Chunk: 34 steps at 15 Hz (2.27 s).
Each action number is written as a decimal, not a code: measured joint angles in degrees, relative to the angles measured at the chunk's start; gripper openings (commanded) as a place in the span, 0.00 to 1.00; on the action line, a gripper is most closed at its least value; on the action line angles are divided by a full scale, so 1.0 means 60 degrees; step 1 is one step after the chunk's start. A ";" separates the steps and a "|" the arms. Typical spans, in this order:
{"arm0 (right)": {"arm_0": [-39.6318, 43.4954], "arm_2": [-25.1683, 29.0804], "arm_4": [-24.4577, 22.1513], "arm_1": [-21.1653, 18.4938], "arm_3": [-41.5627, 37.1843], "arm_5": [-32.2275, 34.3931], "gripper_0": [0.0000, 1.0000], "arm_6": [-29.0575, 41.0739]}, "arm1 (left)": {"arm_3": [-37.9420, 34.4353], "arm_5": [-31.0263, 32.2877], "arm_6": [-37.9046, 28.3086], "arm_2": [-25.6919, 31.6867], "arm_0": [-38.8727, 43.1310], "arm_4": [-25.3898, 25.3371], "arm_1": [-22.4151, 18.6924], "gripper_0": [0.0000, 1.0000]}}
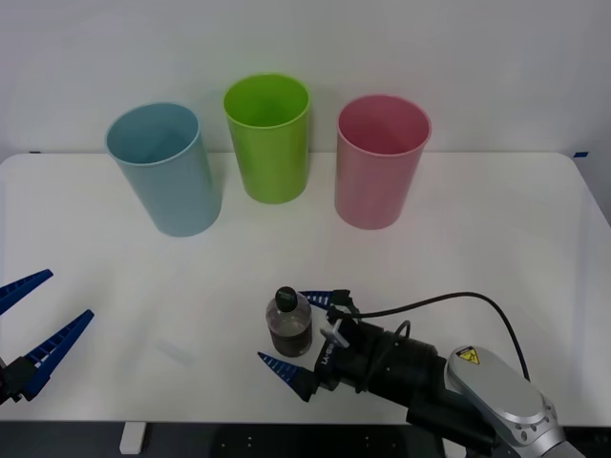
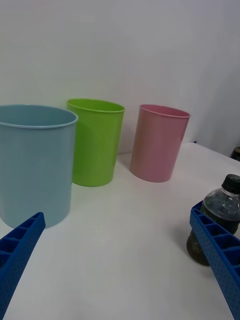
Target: Grasp the object on the table and drop it into the matching bin: aluminum can to the light blue bin, PET bottle to the pink bin.
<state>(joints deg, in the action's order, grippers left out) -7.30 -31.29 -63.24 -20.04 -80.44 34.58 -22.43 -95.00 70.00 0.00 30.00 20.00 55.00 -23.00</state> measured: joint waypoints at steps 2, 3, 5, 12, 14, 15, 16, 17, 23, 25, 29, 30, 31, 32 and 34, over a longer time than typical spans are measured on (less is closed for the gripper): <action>0.0000 0.0000 0.0003 0.0000 0.0000 -0.0035 0.11 -0.0013 | 0.0000 0.0000 0.0000 0.0000 0.0000 0.0000 0.0000 1.00; 0.0000 0.0000 0.0002 0.0000 -0.0007 -0.0037 0.00 -0.0021 | 0.0000 0.0000 0.0000 0.0000 0.0000 0.0000 0.0000 1.00; 0.0000 0.0000 -0.0003 0.0000 -0.0003 -0.0047 0.00 0.0020 | 0.0000 0.0000 0.0000 0.0000 0.0000 0.0000 0.0000 1.00; -0.0004 0.0000 0.0020 0.0000 -0.0003 -0.0103 0.00 0.0215 | 0.0000 0.0000 0.0000 0.0000 0.0000 0.0000 0.0000 1.00; -0.0002 0.0063 0.0220 0.0000 -0.0008 -0.0124 0.00 0.0262 | 0.0000 0.0000 0.0000 0.0000 0.0000 0.0000 0.0000 1.00; -0.0002 0.0141 0.0303 0.0010 -0.0019 -0.0125 0.00 0.0277 | 0.0000 0.0000 0.0000 0.0000 0.0000 0.0000 0.0000 1.00; -0.0002 0.0242 0.0323 0.0027 -0.0046 -0.0125 0.00 0.0313 | 0.0000 0.0000 0.0000 0.0000 0.0000 0.0000 0.0000 1.00; -0.0001 0.0377 0.0326 0.0029 -0.0075 -0.0125 0.00 0.0369 | 0.0000 0.0000 0.0000 0.0000 0.0000 0.0000 0.0000 1.00; 0.0131 0.1222 0.0199 -0.0091 -0.0807 -0.0070 0.00 0.1257 | 0.0000 0.0000 0.0000 0.0000 0.0000 0.0000 0.0000 1.00; 0.0323 0.1640 -0.0084 -0.0127 -0.1428 -0.0073 0.00 0.1914 | 0.0000 0.0000 0.0000 0.0000 0.0000 0.0000 0.0000 1.00; 0.0739 0.2362 -0.0457 -0.0301 -0.2808 -0.0080 0.00 0.3372 | 0.0000 0.0000 0.0001 0.0000 0.0000 0.0000 0.0000 1.00; 0.0781 0.2508 -0.0459 -0.0382 -0.3066 -0.0080 0.00 0.3675 | 0.0000 0.0000 0.0000 0.0000 0.0000 0.0000 0.0000 1.00; 0.0808 0.2663 -0.0459 -0.0458 -0.3280 -0.0080 0.00 0.3929 | 0.0000 0.0000 0.0001 0.0000 0.0000 0.0000 0.0000 1.00; 0.0819 0.2815 -0.0460 -0.0524 -0.3462 -0.0080 0.00 0.4172 | 0.0000 0.0000 0.0000 0.0000 0.0000 0.0000 0.0000 1.00; 0.0814 0.3146 -0.0460 -0.0679 -0.3846 -0.0083 0.00 0.4737 | 0.0000 0.0000 0.0001 0.0000 0.0000 0.0000 0.0000 1.00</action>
<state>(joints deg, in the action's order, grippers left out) -2.42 -12.41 -66.00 -24.12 -103.52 34.08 5.99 -95.00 70.00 0.00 30.00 20.00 55.00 -23.00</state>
